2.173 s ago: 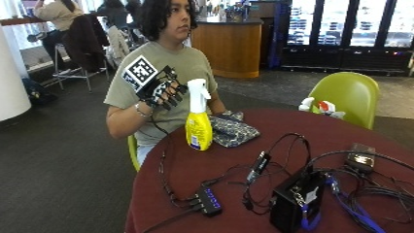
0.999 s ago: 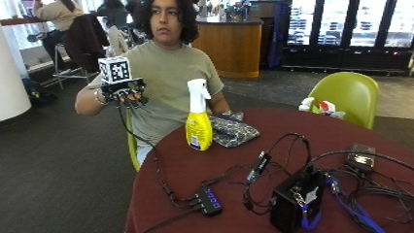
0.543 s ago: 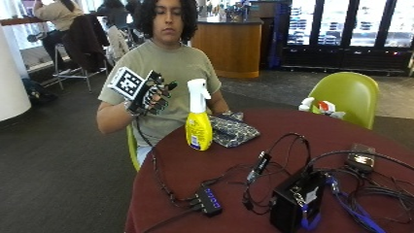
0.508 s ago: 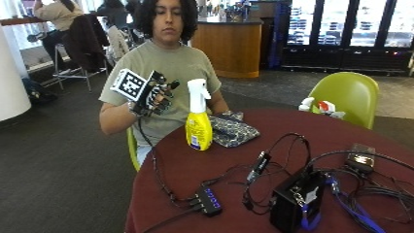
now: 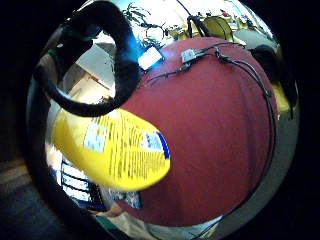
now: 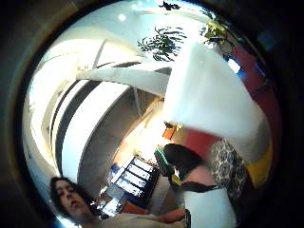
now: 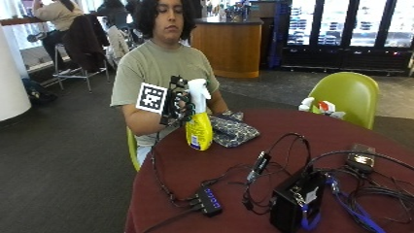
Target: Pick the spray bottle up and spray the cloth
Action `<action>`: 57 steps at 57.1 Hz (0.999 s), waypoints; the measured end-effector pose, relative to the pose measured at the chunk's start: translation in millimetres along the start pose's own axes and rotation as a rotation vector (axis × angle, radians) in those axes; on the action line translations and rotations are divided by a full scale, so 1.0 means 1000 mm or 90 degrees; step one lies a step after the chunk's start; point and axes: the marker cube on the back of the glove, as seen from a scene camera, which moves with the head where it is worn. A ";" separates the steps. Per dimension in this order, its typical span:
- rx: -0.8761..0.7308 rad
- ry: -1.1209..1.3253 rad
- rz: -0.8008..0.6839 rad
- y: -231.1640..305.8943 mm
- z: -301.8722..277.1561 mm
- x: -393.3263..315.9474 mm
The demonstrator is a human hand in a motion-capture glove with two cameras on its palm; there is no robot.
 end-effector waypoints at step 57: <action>-0.137 -0.118 -0.009 -0.099 0.017 -0.066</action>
